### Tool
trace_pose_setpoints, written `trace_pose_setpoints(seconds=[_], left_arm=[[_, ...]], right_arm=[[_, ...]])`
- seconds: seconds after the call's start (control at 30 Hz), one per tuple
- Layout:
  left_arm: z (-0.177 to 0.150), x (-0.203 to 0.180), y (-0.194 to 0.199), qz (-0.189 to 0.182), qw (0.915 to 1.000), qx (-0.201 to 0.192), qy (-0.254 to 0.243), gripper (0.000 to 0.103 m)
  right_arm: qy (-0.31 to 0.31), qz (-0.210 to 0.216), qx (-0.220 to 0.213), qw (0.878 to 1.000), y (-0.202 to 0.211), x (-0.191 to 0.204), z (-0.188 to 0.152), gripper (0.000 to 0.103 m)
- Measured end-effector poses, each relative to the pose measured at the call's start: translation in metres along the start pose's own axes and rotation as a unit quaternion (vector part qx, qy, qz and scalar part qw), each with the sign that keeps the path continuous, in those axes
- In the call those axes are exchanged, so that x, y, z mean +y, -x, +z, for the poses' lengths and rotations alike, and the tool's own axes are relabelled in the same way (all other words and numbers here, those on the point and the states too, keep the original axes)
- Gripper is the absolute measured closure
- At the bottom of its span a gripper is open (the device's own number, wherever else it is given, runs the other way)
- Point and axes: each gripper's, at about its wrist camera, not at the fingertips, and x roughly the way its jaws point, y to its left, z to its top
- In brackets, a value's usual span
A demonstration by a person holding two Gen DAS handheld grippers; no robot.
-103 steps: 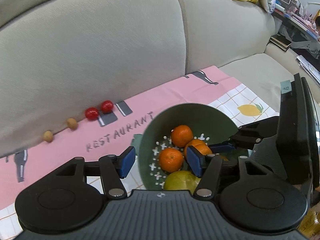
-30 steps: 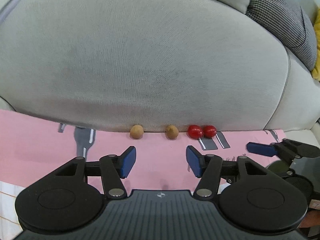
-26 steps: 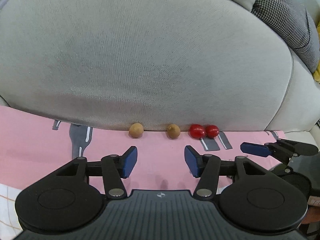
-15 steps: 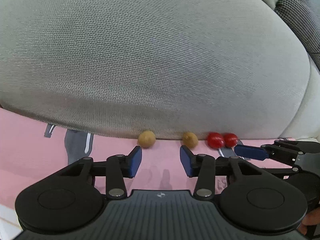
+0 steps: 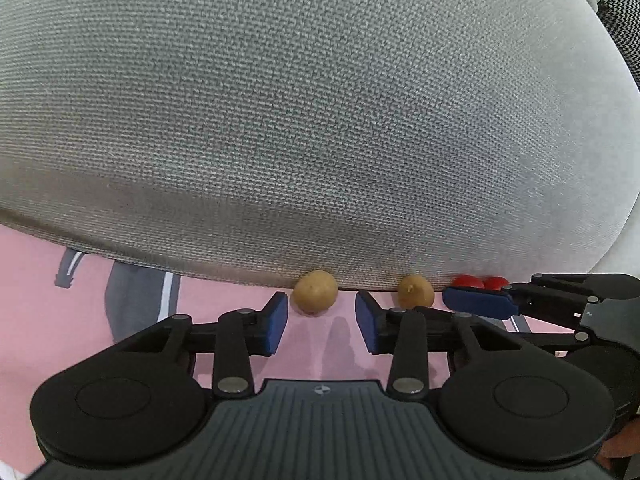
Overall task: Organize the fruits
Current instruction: 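Close the right tool on a kiwi while the left tool grasps the other kiwi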
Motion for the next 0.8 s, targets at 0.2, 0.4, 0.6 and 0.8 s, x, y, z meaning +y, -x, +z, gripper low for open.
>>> trace_pose_setpoints(seconds=[0.2,0.4,0.6,0.8], left_arm=[[-0.001,0.0,-0.012,0.0,1.0,0.004,0.003,0.06],[-0.003,-0.008,-0.026,0.002,0.9999,0.012,-0.002,0.071],[-0.003,-0.023,-0.034,0.008,0.9999,0.013,-0.004,0.073],[-0.002,-0.036,-0.012,0.001,0.9999,0.007,-0.009,0.074]], right_arm=[[-0.003,-0.001,0.006,1.0,-0.015,0.002,0.0,0.076],[-0.006,-0.002,0.006,1.0,-0.023,0.005,0.0,0.083],[-0.006,-0.004,0.006,1.0,-0.017,0.003,0.0,0.084],[-0.003,0.0,-0.003,1.0,0.005,0.007,-0.003,0.084]])
